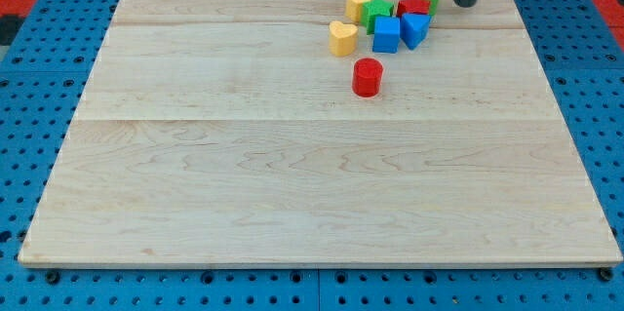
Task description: Place the green circle on top of the red star
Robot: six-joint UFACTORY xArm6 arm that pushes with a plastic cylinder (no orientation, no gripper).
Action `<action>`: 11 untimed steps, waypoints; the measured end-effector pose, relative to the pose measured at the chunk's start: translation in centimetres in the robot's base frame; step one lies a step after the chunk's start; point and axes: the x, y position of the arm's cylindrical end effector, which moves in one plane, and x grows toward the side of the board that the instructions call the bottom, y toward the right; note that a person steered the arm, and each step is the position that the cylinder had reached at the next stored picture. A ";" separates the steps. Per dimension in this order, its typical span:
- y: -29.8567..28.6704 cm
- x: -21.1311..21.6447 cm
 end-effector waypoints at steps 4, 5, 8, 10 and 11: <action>1.4 5.9; -2.9 3.8; -3.0 0.8; -0.5 7.6; -3.6 7.9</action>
